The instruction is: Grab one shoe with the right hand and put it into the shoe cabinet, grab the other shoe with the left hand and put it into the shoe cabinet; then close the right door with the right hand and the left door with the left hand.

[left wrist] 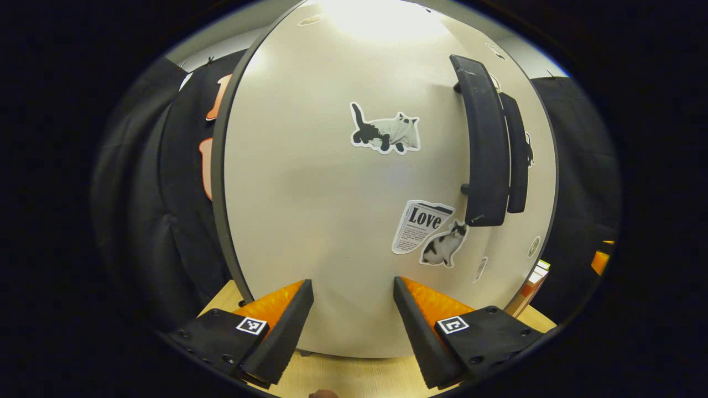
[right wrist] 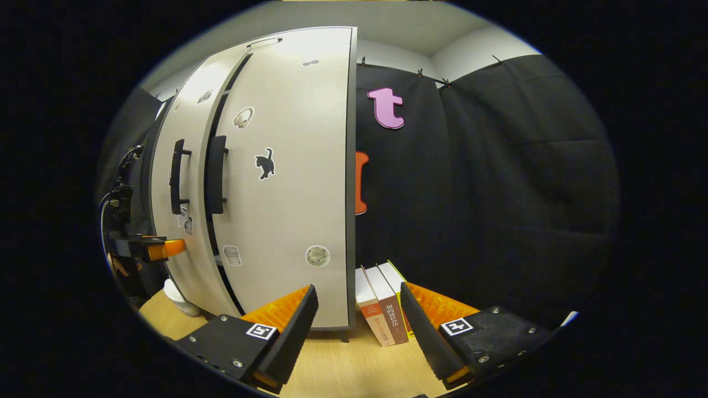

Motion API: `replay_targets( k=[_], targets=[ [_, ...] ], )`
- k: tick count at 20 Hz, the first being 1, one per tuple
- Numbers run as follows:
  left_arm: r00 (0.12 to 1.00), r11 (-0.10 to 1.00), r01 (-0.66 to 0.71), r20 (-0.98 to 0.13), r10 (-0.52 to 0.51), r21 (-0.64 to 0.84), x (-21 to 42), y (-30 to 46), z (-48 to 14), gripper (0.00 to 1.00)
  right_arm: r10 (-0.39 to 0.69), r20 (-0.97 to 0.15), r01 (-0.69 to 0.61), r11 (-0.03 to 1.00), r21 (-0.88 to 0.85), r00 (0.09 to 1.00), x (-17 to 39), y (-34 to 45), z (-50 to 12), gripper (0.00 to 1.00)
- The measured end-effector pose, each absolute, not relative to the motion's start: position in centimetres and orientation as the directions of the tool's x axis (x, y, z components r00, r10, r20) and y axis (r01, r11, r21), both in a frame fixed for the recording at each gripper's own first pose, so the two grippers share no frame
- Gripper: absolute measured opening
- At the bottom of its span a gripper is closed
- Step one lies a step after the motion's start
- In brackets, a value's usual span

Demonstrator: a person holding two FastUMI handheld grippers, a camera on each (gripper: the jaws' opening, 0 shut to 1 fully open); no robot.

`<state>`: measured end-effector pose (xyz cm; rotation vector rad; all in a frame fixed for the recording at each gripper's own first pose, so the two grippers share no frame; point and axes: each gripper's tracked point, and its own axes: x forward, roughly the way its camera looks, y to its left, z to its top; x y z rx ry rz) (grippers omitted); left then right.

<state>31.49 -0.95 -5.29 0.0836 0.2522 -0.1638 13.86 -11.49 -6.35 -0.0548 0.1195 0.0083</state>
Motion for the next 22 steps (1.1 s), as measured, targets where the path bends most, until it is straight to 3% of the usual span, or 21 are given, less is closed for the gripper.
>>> replay_targets(
  k=[1, 5, 7, 8, 22],
  targets=[
    [0.955, 0.983, 0.17, -0.256, -0.147, 0.07, 31.4, -0.9, -5.2, 0.96, 0.015, -0.119, -0.021, 0.998, -0.054, 0.993, 14.5, -11.3, -6.2, 0.92],
    [0.951, 0.984, 0.163, -0.278, -0.138, 0.069, 31.6, -1.0, -5.2, 0.94, 0.044, -0.145, -0.05, 0.998, -0.037, 0.989, 16.3, -10.2, -5.1, 0.92],
    [0.952, 0.987, 0.134, -0.287, -0.104, 0.086, 31.6, -0.3, -4.8, 0.99, 0.064, -0.148, -0.068, 0.997, -0.025, 0.987, 16.9, -9.4, -3.9, 0.92],
    [0.954, 0.988, 0.126, -0.284, -0.096, 0.091, 31.4, 0.0, -4.2, 0.96, 0.075, -0.145, -0.079, 0.997, -0.023, 0.987, 17.1, -9.0, -3.2, 0.92],
    [0.989, 0.995, 0.097, -0.113, -0.096, 0.005, 22.7, 6.6, 11.4, 0.96, 0.138, -0.015, -0.139, 0.988, -0.065, 0.99, 15.1, -6.4, 7.2, 0.92]
  ],
)
